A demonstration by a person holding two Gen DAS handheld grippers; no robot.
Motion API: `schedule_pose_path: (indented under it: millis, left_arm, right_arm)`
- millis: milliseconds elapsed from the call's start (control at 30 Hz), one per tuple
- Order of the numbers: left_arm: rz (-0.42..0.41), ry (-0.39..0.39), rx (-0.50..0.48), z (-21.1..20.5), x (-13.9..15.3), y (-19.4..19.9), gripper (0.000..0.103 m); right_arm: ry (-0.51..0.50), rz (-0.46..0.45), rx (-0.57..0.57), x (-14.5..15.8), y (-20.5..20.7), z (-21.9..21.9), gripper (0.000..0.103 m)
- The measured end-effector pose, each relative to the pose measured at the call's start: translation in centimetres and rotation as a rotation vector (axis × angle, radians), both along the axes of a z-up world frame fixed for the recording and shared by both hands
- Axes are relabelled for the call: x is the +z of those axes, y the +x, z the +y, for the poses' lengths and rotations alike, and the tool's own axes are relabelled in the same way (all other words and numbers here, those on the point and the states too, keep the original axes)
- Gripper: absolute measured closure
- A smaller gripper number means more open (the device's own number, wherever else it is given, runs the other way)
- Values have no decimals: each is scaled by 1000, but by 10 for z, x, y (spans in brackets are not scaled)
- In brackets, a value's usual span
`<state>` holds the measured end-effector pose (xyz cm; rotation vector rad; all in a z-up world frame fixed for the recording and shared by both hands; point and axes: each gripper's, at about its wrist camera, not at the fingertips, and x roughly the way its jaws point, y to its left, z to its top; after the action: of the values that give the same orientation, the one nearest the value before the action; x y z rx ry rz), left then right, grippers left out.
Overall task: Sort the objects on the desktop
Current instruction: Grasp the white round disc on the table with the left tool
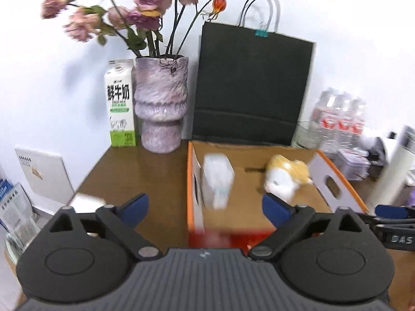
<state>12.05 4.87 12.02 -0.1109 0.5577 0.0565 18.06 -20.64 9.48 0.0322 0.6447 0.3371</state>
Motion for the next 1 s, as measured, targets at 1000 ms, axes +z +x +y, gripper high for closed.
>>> schedule_pose_path:
  millis: [1000]
  left_arm:
    - [30, 90, -95, -42, -112, -172, 1]
  right_arm:
    - [-114, -90, -118, -89, -190, -42, 14]
